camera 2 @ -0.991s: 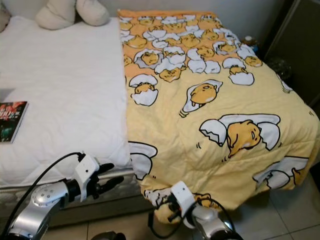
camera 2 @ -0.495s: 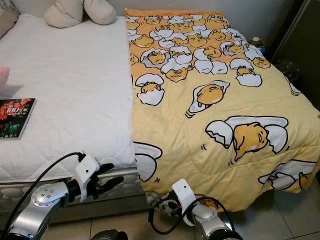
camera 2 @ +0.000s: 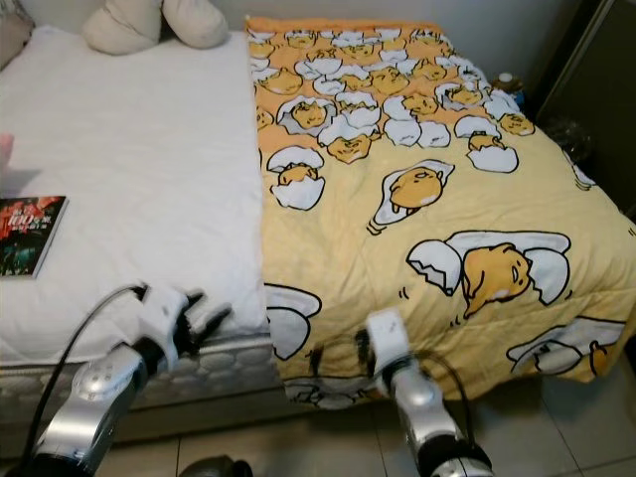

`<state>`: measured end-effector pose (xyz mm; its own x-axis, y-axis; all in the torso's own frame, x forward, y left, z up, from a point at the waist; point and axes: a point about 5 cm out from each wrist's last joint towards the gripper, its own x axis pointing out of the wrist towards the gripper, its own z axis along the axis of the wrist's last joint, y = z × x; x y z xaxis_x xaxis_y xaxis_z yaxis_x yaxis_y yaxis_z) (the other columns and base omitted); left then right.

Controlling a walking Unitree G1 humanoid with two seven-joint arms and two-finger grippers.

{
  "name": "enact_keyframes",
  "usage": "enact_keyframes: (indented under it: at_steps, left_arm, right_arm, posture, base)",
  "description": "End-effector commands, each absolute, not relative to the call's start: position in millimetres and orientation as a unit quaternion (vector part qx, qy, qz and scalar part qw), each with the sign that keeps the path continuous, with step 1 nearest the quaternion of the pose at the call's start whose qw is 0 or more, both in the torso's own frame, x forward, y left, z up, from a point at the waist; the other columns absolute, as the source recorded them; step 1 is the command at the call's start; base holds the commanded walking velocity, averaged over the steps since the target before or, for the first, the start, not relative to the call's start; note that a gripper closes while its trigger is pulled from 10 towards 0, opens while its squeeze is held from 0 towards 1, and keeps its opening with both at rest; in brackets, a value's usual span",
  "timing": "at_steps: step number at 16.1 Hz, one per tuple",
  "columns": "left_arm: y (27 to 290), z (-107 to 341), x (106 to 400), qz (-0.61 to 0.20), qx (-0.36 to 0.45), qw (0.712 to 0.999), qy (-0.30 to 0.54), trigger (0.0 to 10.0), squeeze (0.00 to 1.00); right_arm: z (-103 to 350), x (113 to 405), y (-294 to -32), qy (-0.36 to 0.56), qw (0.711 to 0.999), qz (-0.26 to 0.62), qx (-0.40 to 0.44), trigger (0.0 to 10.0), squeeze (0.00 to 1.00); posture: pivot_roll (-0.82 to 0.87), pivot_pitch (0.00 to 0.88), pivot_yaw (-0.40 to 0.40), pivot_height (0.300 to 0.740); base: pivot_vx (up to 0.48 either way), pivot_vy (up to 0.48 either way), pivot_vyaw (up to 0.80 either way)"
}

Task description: Clean up the room

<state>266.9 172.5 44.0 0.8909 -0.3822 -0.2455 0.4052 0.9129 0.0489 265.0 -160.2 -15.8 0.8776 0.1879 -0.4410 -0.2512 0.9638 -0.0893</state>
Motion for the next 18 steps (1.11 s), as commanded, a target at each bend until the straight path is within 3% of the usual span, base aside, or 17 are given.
enact_keyframes:
  at_steps: [1,5,9,13,18]
  left_arm:
    - [178,60,279,-0.143,0.037,0.986,0.083,10.0,0.0]
    - [177,104,295,-0.038,0.025,0.999,-0.003,10.0,0.0]
    - [171,148,298,0.004,0.061,0.994,-0.096,10.0,0.0]
    - [157,136,292,-0.037,0.09,0.993,-0.073,10.0,0.0]
    - [147,129,298,-0.055,0.084,0.994,-0.041,10.0,0.0]
  right_arm:
    - [5,277,-158,0.152,0.983,0.088,-0.047,10.0,0.0]
    - [57,283,-166,-0.002,1.0,0.006,0.02,10.0,0.0]
    - [95,274,-178,-0.095,0.995,-0.041,0.017,10.0,0.0]
    - [109,287,-171,-0.103,0.994,-0.037,0.023,10.0,0.0]
    - [109,305,-158,-0.064,0.997,0.003,0.047,10.0,0.0]
  posture:
    - [0.04,0.0,-0.029,0.74]
    - [0.03,0.0,-0.025,0.74]
    - [0.01,0.0,-0.022,0.74]
    - [0.0,0.0,-0.009,0.74]
    - [0.01,0.0,-0.029,0.74]
  base:
    - [0.0,0.0,0.0]
    - [0.0,0.0,0.0]
    - [0.0,0.0,0.0]
    - [0.0,0.0,0.0]
    - [0.0,0.0,0.71]
